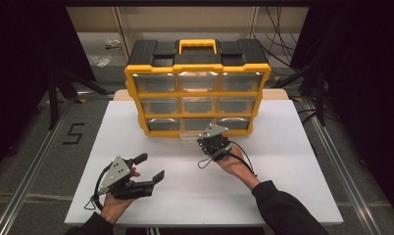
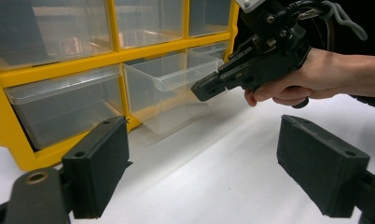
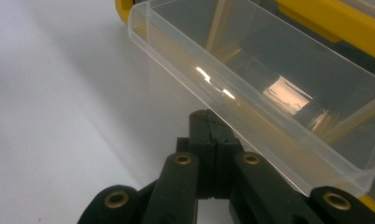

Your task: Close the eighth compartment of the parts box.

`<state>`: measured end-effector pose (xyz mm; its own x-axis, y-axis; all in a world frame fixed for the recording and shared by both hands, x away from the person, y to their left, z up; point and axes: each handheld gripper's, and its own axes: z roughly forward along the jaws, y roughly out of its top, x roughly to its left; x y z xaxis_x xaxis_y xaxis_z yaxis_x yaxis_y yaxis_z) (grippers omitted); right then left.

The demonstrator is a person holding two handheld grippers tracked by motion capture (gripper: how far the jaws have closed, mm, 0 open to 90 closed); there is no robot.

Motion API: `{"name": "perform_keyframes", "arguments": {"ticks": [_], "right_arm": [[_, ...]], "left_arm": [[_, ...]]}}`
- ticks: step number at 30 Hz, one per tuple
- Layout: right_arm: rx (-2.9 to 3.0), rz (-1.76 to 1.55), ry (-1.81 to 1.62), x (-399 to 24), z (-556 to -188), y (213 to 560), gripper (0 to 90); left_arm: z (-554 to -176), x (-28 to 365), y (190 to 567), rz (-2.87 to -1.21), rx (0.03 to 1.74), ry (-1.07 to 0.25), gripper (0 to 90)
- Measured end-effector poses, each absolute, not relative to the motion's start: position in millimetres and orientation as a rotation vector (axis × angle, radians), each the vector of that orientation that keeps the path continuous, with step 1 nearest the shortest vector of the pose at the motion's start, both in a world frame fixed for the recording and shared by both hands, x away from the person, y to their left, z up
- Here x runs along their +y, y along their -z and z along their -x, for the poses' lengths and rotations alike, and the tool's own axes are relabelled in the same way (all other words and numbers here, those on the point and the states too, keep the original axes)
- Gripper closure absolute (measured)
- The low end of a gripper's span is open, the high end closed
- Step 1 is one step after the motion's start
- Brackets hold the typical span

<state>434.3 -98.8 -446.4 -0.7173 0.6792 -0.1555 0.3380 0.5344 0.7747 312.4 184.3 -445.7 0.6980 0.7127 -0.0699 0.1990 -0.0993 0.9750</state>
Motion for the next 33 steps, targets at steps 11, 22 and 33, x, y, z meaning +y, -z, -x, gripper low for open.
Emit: {"name": "perform_keyframes", "arguments": {"ticks": [11,22,33], "right_arm": [[2.311,-0.825,-1.041,-96.4,-436.5,448.7,90.0],[2.287,-0.824,-1.044,-97.6,-439.6,451.6,90.0],[2.275,-0.839,-1.042,-98.5,-443.4,455.5,90.0]], "left_arm": [[-312.3,184.1,445.9,-1.651,0.751,-0.509,16.5],[-312.6,184.3,446.1,-1.655,0.752,-0.509,16.5],[-312.5,184.6,446.1,-1.651,0.756,-0.510,16.6]]}}
